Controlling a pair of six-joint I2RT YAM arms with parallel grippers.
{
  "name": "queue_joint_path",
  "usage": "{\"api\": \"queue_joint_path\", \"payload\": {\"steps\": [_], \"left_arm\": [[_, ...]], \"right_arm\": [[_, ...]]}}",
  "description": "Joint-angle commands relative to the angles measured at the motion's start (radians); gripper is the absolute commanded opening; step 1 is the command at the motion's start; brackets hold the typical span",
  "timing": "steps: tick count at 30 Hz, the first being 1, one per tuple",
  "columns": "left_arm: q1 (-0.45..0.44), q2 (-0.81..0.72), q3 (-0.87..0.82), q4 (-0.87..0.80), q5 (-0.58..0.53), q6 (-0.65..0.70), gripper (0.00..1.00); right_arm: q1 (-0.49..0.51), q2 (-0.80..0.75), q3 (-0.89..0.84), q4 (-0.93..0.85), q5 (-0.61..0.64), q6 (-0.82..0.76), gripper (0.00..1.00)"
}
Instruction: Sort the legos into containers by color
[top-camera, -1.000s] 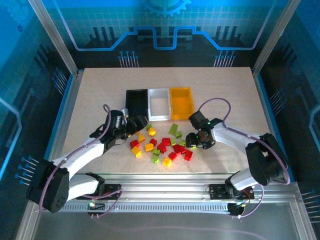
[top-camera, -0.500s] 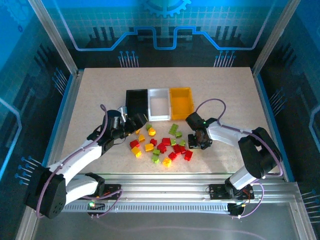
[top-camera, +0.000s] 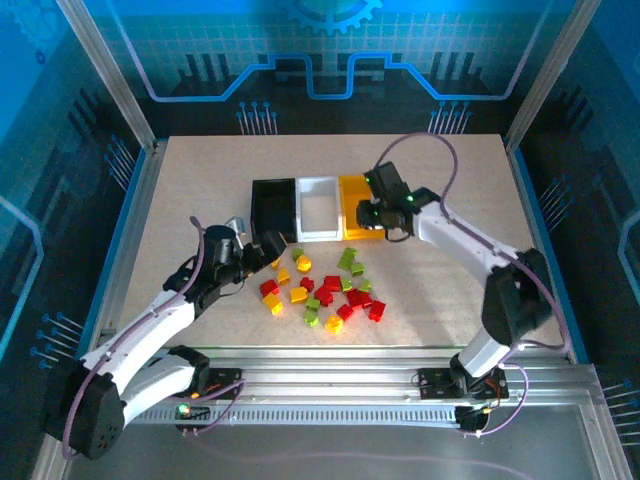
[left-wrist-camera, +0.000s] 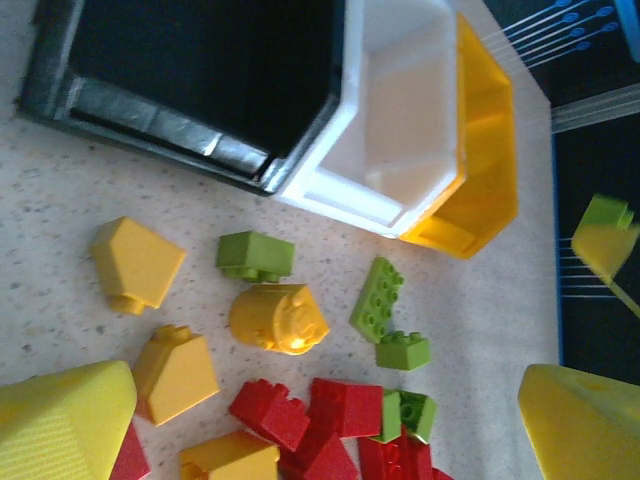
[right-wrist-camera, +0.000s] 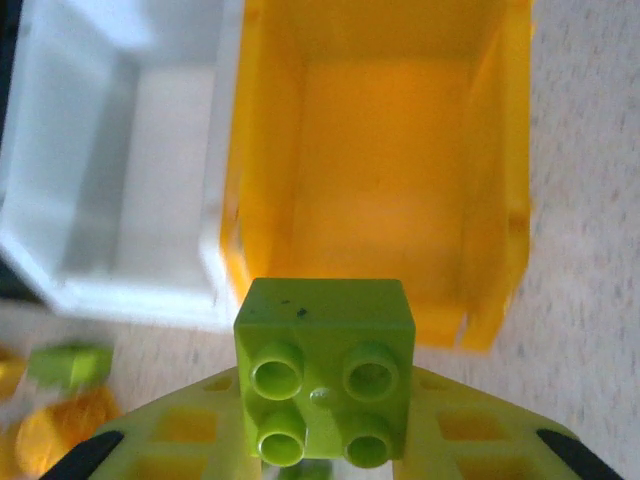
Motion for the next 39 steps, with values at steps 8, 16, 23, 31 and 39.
{"api": "queue_joint_path", "payload": {"steps": [8, 16, 23, 31, 39], "left_arm": [[0.003, -0.026, 0.024, -0.225, -0.103, -0.030, 0.99], [0.004, -0.038, 0.041, -0.246, -0.109, -0.025, 0.99], [0.004, -0.036, 0.048, -0.243, -0.112, -0.018, 0.99], [0.014, -0.027, 0.042, -0.220, -0.101, -0.014, 0.99], [0.021, 0.003, 0.013, -0.192, -0.094, -0.025, 0.99]], "right_arm": [[-0.069, 0.335, 0.322, -0.120, 0.054, 0.038, 0.45], [-0.072, 0.315, 0.332, -0.128, 0.022, 0.055, 0.69], [-0.035, 0.049, 0.032, -0.092, -0.045, 0.054, 0.79], [0.087, -0.245, -0.346, -0.179, -0.081, 0.075, 0.83], [0.262, -0.331, -0.545, -0.229, -0.153, 0.208, 0.84]]}}
